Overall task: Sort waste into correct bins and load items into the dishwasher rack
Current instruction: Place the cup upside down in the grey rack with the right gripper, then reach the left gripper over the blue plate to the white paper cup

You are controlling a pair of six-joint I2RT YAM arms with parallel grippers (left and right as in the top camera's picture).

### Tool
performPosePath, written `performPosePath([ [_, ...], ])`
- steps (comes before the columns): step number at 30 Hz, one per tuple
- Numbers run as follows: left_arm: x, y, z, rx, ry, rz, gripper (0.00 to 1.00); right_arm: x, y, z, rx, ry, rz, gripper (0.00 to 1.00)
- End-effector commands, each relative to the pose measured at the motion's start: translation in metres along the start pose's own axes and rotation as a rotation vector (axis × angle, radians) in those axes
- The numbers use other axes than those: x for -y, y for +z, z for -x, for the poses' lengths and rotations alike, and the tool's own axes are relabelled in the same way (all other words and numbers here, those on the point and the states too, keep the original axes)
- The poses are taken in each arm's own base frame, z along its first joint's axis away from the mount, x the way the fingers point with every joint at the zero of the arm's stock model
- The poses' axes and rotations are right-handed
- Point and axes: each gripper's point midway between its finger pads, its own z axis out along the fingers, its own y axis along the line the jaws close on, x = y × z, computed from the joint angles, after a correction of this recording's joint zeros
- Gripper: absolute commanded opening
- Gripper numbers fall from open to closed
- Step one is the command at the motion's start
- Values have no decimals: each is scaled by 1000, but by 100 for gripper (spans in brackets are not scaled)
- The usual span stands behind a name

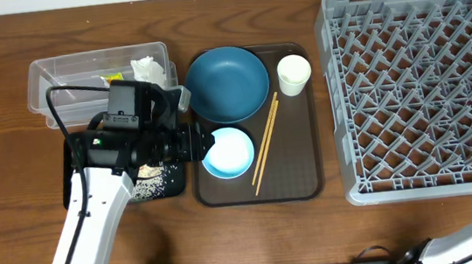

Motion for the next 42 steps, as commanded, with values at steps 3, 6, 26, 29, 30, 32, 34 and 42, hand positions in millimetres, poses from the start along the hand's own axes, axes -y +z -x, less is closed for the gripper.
performPosePath([
  [3,-2,-1,1,5,14,10,56,-13,8,2,-31,22,71,1],
  [6,-2,-1,1,5,14,10,56,-16,7,4,-26,23,84,1],
  [26,-8,-2,1,7,12,44,56,-14,7,-9,-76,-6,77,99],
  [29,-8,-2,0,3,10,44,56,-19,6,-12,-88,-6,103,99],
  [30,-8,-1,0,2,9,44,56,-23,5,-13,-96,-7,129,99],
  [32,-8,-1,0,1,9,44,57,-36,0,-17,-109,-34,205,99],
  [34,-8,-1,0,2,9,44,57,-48,-8,-19,-107,-64,271,99],
  [42,-6,-1,12,50,36,35,64,-80,-82,-29,66,-206,359,99],
])
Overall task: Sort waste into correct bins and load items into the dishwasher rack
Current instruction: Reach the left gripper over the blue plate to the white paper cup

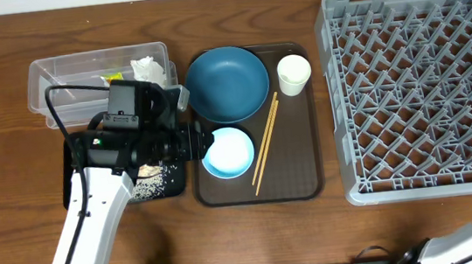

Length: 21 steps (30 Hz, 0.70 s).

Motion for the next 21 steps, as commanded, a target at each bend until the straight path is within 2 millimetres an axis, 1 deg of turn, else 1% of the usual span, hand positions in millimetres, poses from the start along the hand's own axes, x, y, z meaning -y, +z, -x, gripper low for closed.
performPosePath([
  [1,0,-1,12,47,28,4,65,-40,-53,-6,127,-128,83,99],
  [3,3,-1,25,101,30,3,68,-61,-71,-18,155,-193,127,99],
  [5,6,-1,43,172,35,12,72,-81,-84,-30,178,-253,155,99],
  [7,11,0,60,240,44,22,73,-102,-95,-43,195,-339,179,99],
  [9,17,4,70,277,66,28,74,-119,-101,-57,197,-411,199,98],
  [11,20,11,77,300,70,49,74,-136,-102,-73,177,-474,217,99],
  [13,21,21,80,303,73,68,75,-147,-100,-86,149,-512,226,99],
  [16,31,40,84,295,99,49,75,-156,-97,-101,119,-570,226,99],
  [18,40,52,90,295,116,34,75,-159,-96,-106,110,-588,217,99],
  [21,56,67,105,270,130,20,75,-161,-95,-113,92,-600,216,99],
])
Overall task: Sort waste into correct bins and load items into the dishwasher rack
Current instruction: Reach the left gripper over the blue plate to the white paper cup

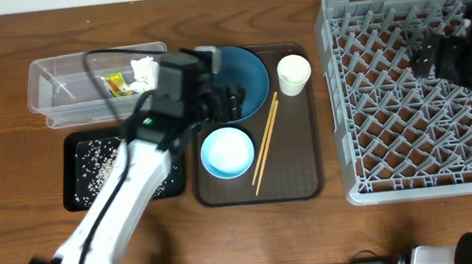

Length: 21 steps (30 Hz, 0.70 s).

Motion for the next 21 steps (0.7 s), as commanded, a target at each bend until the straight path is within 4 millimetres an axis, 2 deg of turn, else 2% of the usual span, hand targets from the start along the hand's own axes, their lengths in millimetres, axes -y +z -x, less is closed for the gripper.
performPosePath([
  [1,17,13,27,10,8,-3,75,-4,-1,-3,-10,-33,-6,99],
  [7,42,41,63,-32,38,33,76,2,-1,-11,-44,-26,-35,99],
  [10,52,58,66,-50,52,32,76,2,-1,-11,-45,-25,-35,99],
  [12,55,73,60,-69,61,28,76,2,-1,-11,-45,-26,-35,99],
  [16,55,104,34,-143,72,37,76,2,-1,-11,-45,-26,-35,99],
  [21,53,133,6,-217,80,50,76,2,-1,-12,-46,-26,-34,99],
])
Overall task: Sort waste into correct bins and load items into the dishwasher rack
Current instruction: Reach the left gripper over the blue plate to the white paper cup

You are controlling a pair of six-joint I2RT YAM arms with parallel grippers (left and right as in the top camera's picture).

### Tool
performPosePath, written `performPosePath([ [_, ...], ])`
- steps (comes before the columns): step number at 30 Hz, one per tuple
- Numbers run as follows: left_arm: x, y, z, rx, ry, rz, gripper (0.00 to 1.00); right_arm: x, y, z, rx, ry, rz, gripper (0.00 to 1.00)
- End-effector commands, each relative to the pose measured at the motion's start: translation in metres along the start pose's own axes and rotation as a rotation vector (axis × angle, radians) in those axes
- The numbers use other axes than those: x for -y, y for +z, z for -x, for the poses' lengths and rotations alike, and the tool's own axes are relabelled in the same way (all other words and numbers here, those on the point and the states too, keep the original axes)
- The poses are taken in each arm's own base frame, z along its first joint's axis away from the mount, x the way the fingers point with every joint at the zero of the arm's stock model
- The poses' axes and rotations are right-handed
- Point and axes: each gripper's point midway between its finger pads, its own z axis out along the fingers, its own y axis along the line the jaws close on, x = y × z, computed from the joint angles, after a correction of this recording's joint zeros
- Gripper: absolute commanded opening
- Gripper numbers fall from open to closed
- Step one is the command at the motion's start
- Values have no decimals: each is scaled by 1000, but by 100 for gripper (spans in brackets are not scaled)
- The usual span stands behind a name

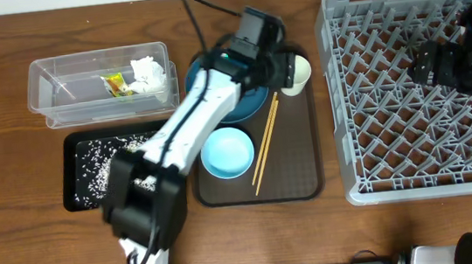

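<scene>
A brown tray (302, 173) holds a dark blue plate (212, 75), a light blue bowl (228, 152), a pair of chopsticks (262, 147) and a white cup (302, 70). My left arm reaches across the plate, and my left gripper (287, 70) is at the cup's left side, hiding part of it. Whether its fingers are open does not show. The grey dishwasher rack (414, 157) stands at the right. My right gripper (427, 64) hovers over the rack's right half, its jaws unclear.
A clear bin (73, 87) with wrappers and crumpled paper stands at the back left. In front of it lies a black tray (90, 169) scattered with rice. A pink object shows at the rack's right edge.
My left gripper has moved right, from over the dark blue plate to the white cup. The right arm stays over the rack, hardly shifted.
My left gripper first stood at the light blue bowl's left edge, above the rice tray, with the right arm nearly out of view. Then it was over the dark blue plate, and the right arm had come in over the rack. Now the left gripper is at the cup.
</scene>
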Motion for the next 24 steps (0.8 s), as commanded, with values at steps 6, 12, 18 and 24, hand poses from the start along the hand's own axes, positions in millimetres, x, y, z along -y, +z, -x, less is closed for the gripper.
performPosePath([
  [6,-2,27,-10,-31,7,18,76,-2,-1,-1,-6,-23,-3,99],
  [12,-1,27,-2,5,12,19,76,-2,-1,-1,-5,-23,-3,99],
  [18,-13,27,2,38,13,121,75,-2,-1,-2,-9,-23,-3,99],
  [24,-10,27,2,58,3,153,75,-1,-1,-3,-11,-21,-4,99],
])
